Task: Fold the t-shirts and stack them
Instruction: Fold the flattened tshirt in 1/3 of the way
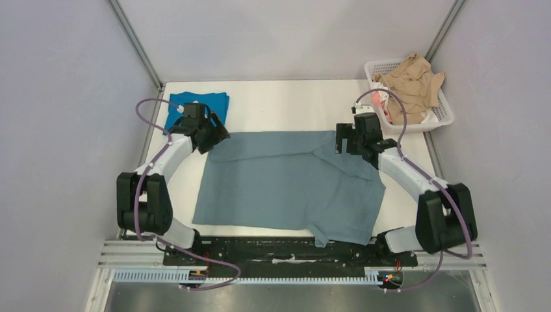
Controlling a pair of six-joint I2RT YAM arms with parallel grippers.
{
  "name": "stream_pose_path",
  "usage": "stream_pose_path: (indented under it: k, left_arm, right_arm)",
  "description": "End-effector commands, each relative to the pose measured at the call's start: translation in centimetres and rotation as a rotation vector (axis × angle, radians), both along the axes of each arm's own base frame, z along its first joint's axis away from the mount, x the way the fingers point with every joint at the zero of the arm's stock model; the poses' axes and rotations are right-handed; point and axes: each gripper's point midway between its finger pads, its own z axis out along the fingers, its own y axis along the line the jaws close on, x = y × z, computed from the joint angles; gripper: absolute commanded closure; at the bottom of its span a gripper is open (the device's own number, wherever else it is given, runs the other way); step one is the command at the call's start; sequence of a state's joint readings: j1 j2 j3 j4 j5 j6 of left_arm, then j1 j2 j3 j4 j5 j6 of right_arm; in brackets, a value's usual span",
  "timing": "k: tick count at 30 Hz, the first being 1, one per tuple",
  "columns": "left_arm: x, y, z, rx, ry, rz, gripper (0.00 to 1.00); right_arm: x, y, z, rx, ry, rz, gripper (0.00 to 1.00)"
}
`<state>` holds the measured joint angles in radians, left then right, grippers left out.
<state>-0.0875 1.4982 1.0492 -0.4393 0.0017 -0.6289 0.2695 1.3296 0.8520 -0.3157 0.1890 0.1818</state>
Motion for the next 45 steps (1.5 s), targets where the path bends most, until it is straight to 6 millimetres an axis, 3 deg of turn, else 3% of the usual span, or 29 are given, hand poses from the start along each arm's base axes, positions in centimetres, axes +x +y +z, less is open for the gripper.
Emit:
stream_pose_path:
  k: [1, 5, 9, 15, 19, 23, 28, 33, 40, 45]
  left_arm:
    - [3.1, -3.5, -0.7, -0.11, -0.019, -0.111, 0.18]
    - [4.2, -3.7, -4.1, -0.113, 0.054, -0.107, 0.17]
    - [4.7, -2.4, -6.6, -0.043, 0.114, -0.062, 0.17]
    - [5.4, 1.2, -7.4, 0.114, 0.168, 0.033, 0.16]
    - [6.2, 1.0, -7.7, 0.088, 0.181, 0.04, 0.16]
    - [7.0, -1.9, -8.7, -0.052, 0.168, -0.027, 0.15]
    - [7.3, -1.0, -10.3, -0.013, 0.226, 0.034, 0.15]
    - [8.5, -0.5, -10.6, 0.011, 0.222, 0.059, 0.15]
    - [10.8, -0.9, -8.4, -0.001, 0.166, 0.045, 0.14]
    - [10.9, -2.2, -2.9, -0.003, 0.055, 0.003, 0.14]
  right_arm:
    - [6.6, 2.2, 1.1, 0.156, -0.125, -0.01, 0.02]
    - [9.3, 1.1, -1.2, 0.189, -0.137, -0.069, 0.02]
    - [9.9, 0.3, -4.6, 0.23, -0.087, -0.096, 0.02]
    - [9.1, -2.5, -8.6, 0.24, -0.009, -0.195, 0.02]
    - [9.6, -3.7, -9.6, 0.265, 0.005, -0.236, 0.02]
    - [11.1, -3.7, -9.7, 0.291, -0.005, -0.224, 0.02]
    - [12.5, -4.1, -9.8, 0.285, -0.019, -0.243, 0.02]
    - [13.5, -4.4, -9.1, 0.262, -0.043, -0.222, 0.02]
    - [15.7, -3.3, -7.0, 0.253, -0.067, -0.091, 0.02]
    - [14.0, -2.8, -3.5, 0.18, -0.082, -0.044, 0.02]
